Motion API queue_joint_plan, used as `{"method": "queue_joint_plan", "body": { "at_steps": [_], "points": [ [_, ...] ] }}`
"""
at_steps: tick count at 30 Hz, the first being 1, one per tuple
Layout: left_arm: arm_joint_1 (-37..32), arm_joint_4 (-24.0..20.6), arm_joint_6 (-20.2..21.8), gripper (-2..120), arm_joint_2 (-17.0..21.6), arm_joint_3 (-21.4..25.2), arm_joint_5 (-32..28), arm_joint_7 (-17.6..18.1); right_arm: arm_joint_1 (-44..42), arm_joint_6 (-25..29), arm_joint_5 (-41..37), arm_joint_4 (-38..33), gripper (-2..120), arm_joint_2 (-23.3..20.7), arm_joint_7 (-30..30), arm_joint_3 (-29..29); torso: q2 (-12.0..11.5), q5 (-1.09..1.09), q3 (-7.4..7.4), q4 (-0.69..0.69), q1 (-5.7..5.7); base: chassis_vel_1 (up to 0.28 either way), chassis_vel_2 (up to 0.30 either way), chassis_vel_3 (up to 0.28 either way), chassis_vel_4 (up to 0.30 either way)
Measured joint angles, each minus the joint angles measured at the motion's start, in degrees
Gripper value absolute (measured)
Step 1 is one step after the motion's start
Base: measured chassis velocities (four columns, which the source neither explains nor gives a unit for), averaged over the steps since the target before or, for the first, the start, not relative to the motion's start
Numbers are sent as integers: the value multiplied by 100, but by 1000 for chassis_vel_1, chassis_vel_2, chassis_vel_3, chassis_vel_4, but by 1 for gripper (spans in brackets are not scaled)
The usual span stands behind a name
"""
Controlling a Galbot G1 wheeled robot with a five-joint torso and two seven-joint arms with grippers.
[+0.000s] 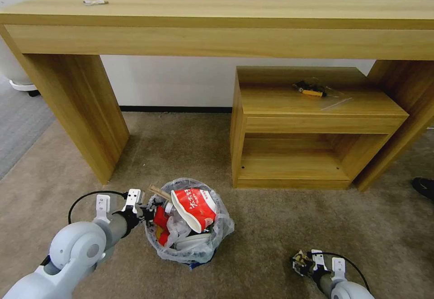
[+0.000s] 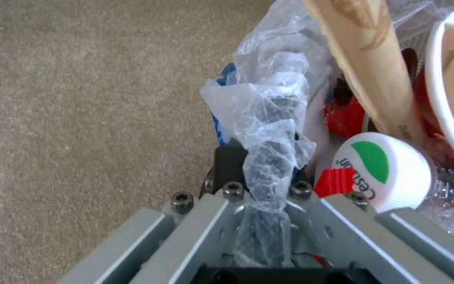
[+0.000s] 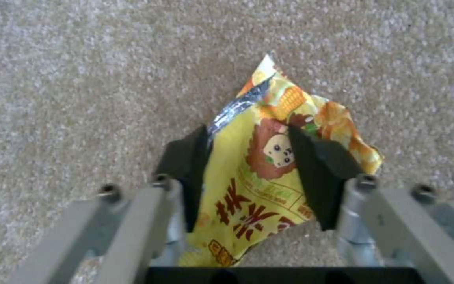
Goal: Pick up the trash bin and place the garbage on the floor into it.
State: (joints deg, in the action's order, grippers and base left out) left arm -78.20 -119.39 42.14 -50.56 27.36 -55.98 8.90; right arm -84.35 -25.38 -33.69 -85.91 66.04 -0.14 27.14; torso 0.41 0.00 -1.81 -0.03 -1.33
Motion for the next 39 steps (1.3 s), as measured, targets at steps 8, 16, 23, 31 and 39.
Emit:
{"method": "queue_joint_plan", "body": {
  "at_steps": [8,16,23,31,39],
  "points": [
    [-12,-55,0,0,-2,7,-7,24,-6,115,49,0,8,79,168,-24,0,-1,0,0,0,0,0,0,0],
    [-67,-115,0,0,-17,11,-14,74,-107,279,136,-195,0,39,206,59,0,-1,0,-1,0,0,0,0,0],
    [-109,-137,0,0,-20,28,-6,76,-228,701,551,-748,0,-52,72,216,0,-1,0,-1,0,0,0,0,0],
    [-101,-140,0,0,-12,19,-2,77,-323,1079,806,-1766,0,-435,-542,432,0,-1,0,-1,0,0,0,0,0],
    [116,-121,0,0,47,-156,-88,194,220,1086,68,-3179,0,-1361,-1448,284,0,-2,0,-5,0,0,0,0,0]
  ]
}}
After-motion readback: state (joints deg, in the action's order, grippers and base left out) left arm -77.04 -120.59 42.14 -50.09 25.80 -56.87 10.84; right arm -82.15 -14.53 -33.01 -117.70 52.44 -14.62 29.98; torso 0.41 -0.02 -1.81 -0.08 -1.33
